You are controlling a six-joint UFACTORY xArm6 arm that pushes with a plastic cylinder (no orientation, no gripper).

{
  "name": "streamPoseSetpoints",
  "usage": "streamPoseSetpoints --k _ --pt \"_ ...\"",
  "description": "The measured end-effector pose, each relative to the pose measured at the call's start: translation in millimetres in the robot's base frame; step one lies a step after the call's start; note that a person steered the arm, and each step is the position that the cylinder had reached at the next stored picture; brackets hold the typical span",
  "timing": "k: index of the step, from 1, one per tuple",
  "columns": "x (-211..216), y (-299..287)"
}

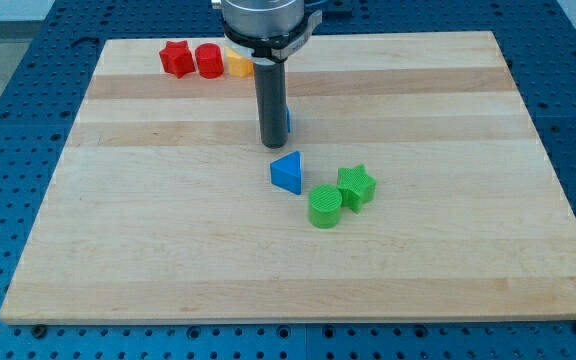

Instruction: Move the blue cube towards top center

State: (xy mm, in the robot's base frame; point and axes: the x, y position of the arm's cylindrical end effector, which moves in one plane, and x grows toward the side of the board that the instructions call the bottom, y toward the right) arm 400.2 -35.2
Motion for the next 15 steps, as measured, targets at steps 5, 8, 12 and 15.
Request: streamPoseSetpoints --k 5,8,12,15 --pt "-58.6 17.2" --pt "-82.0 28.8" --pt "-56.2 15.8" --pt "-90.5 7.4"
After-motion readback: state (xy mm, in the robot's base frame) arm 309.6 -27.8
